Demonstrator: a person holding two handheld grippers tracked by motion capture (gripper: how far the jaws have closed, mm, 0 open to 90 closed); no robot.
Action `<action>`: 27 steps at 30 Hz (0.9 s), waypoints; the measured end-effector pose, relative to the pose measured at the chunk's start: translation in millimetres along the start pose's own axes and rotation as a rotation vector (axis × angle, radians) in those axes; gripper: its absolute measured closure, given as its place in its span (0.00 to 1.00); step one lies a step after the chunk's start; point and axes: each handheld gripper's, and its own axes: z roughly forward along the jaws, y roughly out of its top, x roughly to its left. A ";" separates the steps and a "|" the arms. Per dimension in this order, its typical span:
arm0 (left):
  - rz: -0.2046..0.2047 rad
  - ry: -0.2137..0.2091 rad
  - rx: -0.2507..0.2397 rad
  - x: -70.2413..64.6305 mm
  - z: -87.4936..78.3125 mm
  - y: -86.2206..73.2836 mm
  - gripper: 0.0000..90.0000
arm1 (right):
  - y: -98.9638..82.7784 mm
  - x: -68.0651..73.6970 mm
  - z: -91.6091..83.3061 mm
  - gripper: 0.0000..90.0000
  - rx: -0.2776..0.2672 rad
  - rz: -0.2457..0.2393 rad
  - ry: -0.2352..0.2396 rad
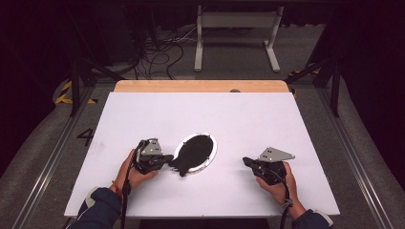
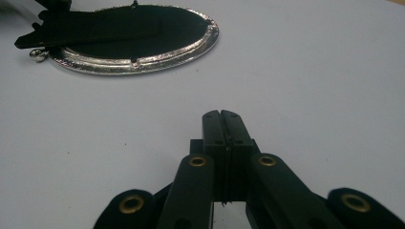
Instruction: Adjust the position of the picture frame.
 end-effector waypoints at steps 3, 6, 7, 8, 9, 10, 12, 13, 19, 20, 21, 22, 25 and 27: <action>-0.023 -0.013 0.013 0.6 2.0 -3.1 1.00 | -1.0 -0.6 -0.6 1.00 -0.003 0.004 0.005; -0.009 -0.013 0.014 -4.1 6.0 -2.2 1.00 | -2.7 1.2 0.4 1.00 0.007 -0.007 0.011; -0.006 -0.012 0.014 -6.7 7.1 -1.1 1.00 | -2.7 1.2 0.4 1.00 0.007 -0.007 0.011; -0.001 -0.013 0.012 -9.3 8.7 -0.1 1.00 | -2.8 1.4 0.5 1.00 0.008 -0.010 0.012; 0.007 -0.010 0.011 -12.0 10.2 1.4 1.00 | -2.6 1.6 0.8 1.00 0.009 -0.011 0.013; 0.018 -0.005 0.013 -14.4 11.6 3.1 1.00 | -2.6 1.6 0.8 1.00 0.009 -0.011 0.013; 0.035 -0.007 0.019 -19.3 15.0 7.2 1.00 | -2.9 1.7 2.5 1.00 0.015 -0.015 0.016; 0.035 -0.007 0.019 -19.3 15.0 7.2 1.00 | -2.9 1.7 2.5 1.00 0.015 -0.015 0.016; 0.058 -0.024 0.019 -25.7 23.2 15.2 0.99 | -5.4 1.2 2.8 1.00 0.029 -0.016 0.017; 0.060 -0.025 0.018 -26.8 24.7 16.6 0.99 | -5.6 1.1 2.6 1.00 0.029 -0.017 0.016; 0.060 -0.030 0.017 -27.7 26.4 18.1 0.99 | -5.6 0.9 2.3 1.00 0.030 -0.017 0.015; 0.061 -0.032 0.015 -28.5 28.1 19.5 0.99 | -5.7 0.8 2.3 1.00 0.029 -0.017 0.016; 0.074 -0.030 0.016 -31.7 32.5 24.2 0.99 | -4.9 1.5 3.5 1.00 0.031 -0.018 0.017; 0.078 -0.025 0.019 -33.9 35.0 26.8 0.99 | -4.2 2.9 5.8 1.00 0.039 -0.022 0.022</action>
